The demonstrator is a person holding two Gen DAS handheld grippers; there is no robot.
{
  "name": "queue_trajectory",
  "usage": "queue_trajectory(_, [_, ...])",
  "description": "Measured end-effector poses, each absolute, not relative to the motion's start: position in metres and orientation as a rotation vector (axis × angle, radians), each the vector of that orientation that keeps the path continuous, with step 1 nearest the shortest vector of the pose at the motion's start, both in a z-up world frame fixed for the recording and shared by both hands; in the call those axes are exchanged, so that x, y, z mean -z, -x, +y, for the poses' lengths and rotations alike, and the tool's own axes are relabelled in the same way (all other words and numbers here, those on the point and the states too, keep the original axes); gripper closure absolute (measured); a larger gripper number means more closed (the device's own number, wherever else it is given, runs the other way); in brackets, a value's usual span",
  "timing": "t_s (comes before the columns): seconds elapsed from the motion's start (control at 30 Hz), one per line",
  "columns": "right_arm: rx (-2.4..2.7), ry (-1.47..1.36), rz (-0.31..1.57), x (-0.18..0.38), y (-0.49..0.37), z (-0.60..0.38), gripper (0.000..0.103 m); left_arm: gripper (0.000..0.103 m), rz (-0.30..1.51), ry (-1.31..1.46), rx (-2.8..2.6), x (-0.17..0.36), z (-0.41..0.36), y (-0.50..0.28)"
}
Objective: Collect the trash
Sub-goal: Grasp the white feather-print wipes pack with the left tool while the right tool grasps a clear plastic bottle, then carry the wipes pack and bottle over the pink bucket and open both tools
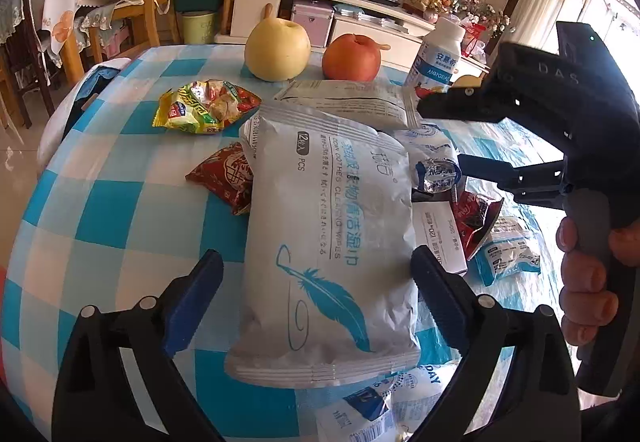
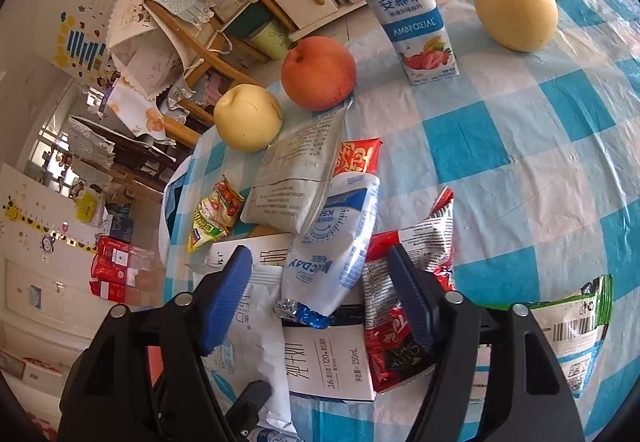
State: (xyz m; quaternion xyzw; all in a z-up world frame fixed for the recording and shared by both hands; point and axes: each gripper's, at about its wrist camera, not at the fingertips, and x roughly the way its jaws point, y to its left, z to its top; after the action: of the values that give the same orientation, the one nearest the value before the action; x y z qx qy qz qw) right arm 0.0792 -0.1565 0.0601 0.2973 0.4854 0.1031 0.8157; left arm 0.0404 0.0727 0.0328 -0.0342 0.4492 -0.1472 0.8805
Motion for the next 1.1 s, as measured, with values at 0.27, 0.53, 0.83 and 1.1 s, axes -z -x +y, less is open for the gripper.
queue_trajectory(0.27, [-0.148,-0.399,1.031,-0.065,-0.086,-0.128,0.022,0.006,0.942,-0.058,0.282,-0.028,0.057,-0.033])
queue_trajectory(0.53, [-0.113,-0.335,1.038,-0.063,-0.086,-0.139,0.076,0.025,0.930,-0.008,0.299,-0.034,0.063,-0.027])
queue_trajectory(0.83, [-0.135,-0.320,0.989,-0.084,-0.074,-0.137,0.082,0.026,0.921,0.049,0.271,-0.041,0.087,-0.026])
queue_trajectory(1.1, [-0.153,-0.313,0.888,-0.119,-0.053,-0.132,0.082,0.026,0.856,0.136,0.230,-0.062,0.119,-0.017])
